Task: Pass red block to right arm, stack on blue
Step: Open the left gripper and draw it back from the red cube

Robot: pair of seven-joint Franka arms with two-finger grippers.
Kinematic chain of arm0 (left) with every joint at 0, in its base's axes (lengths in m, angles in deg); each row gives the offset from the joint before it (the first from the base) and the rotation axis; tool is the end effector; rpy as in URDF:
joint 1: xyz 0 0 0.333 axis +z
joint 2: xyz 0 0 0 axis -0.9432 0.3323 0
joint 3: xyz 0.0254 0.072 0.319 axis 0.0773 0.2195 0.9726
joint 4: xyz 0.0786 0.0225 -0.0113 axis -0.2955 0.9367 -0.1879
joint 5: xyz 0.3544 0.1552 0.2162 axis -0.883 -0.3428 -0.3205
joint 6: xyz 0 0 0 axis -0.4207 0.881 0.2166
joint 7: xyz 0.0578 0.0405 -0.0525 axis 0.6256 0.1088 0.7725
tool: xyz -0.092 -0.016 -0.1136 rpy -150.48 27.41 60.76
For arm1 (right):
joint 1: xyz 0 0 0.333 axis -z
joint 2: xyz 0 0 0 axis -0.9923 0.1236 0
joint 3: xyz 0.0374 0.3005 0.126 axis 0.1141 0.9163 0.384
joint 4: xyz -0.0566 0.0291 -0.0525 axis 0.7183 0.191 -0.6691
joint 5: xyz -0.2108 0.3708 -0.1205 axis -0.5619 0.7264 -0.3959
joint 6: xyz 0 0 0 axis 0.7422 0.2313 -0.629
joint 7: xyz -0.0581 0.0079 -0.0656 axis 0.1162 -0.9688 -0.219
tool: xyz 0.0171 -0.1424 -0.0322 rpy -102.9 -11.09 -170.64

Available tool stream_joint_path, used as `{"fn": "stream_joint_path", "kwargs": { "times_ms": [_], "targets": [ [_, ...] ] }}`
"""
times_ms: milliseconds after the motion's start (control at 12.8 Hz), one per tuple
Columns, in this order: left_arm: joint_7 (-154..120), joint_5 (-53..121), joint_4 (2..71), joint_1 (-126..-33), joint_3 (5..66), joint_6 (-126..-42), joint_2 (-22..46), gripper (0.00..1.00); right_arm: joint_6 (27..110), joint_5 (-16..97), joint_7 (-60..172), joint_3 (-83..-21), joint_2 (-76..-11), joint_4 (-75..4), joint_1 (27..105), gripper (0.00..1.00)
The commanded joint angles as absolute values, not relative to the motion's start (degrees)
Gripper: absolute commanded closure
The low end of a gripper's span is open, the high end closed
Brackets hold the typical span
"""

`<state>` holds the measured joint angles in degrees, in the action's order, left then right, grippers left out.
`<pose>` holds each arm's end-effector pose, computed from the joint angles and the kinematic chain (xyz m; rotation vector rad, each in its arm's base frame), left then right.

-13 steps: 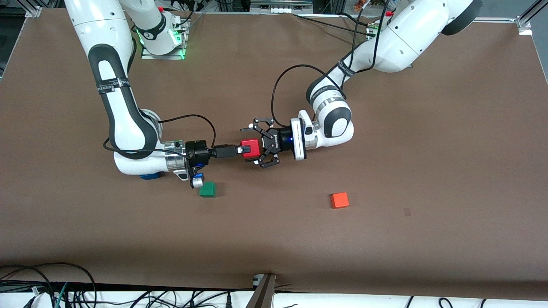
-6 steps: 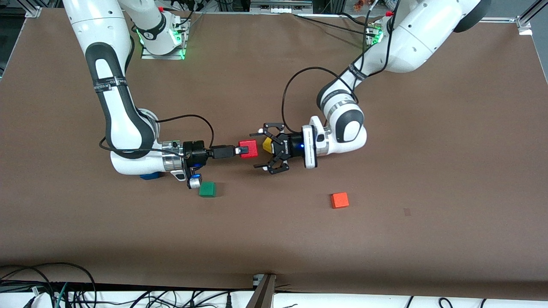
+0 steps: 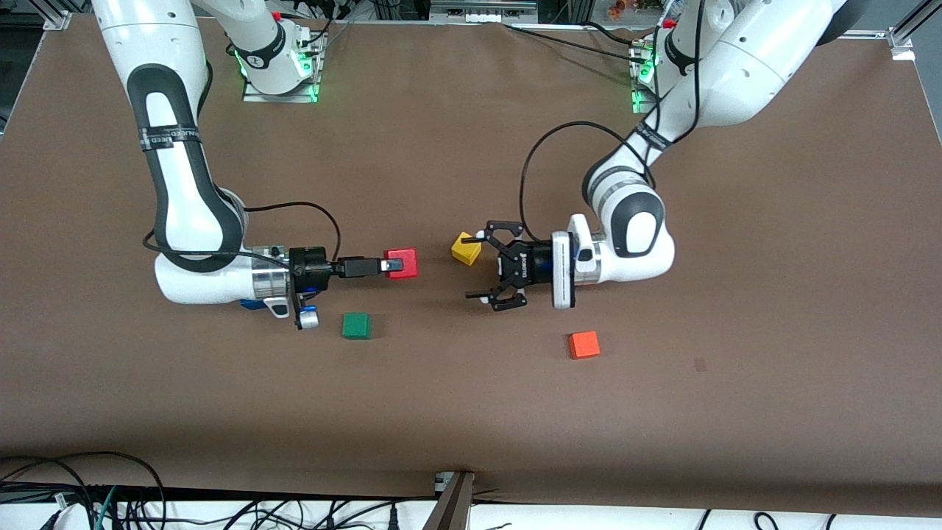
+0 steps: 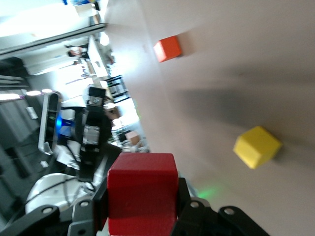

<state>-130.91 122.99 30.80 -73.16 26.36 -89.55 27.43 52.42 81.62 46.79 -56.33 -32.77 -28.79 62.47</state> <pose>0.6604 -0.4091 0.2528 1.4617 -0.7441 0.8698 0.6833 0.2733 0.2667 -1.9448 0.1558 0.3755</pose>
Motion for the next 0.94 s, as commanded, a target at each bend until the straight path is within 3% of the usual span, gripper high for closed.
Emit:
{"fn": "stream_joint_path", "kwargs": {
  "times_ms": [0,469,861],
  "targets": [
    [-117.6,110.9,34.1,-70.6,26.5,-89.4,21.6,0.00,51.8,75.2,47.7,-57.4,-33.8,-27.3,62.4,0.81],
    [-91.0,85.5,33.4,-69.9,26.4,-88.0,19.4,0.00,52.5,52.0,47.6,-59.9,-34.9,-25.3,62.5,0.81],
    [-73.1,65.0,33.1,-67.8,27.2,-75.6,16.8,0.00,55.3,33.5,47.8,-60.9,-35.3,-24.6,61.8,0.81]
  ]
}}
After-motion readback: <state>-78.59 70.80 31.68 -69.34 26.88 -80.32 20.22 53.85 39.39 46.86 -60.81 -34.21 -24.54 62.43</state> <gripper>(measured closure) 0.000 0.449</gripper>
